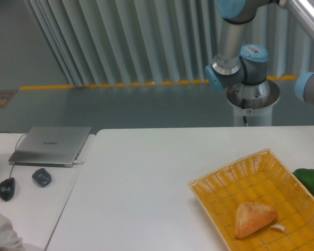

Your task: Place the red peppers in a basket

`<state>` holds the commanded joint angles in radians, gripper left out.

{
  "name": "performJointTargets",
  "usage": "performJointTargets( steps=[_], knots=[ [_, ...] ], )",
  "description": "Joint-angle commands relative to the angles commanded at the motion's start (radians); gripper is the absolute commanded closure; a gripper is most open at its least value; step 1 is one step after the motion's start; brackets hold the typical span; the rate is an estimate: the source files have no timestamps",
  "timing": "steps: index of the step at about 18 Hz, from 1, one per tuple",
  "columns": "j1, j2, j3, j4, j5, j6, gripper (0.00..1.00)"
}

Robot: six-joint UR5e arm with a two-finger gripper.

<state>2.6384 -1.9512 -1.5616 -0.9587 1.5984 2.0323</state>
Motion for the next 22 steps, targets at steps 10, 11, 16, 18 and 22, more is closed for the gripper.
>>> performJointTargets(
  steps=[10, 11, 16, 18, 22],
  knots=[
    [-0.005, -0.055, 0.008, 0.011, 0.184, 0.292, 0.04],
    [-0.005, -0.061, 0.008, 0.012, 0.184, 0.292, 0.04],
    [-0.006, -0.086, 0.017, 0.018, 0.184, 0.29, 0.04],
    [-0.006, -0.103, 0.017, 0.034, 0.186, 0.287, 0.04],
    [-0.008, -0.117, 0.018, 0.034, 0.199, 0.287, 0.04]
  ],
)
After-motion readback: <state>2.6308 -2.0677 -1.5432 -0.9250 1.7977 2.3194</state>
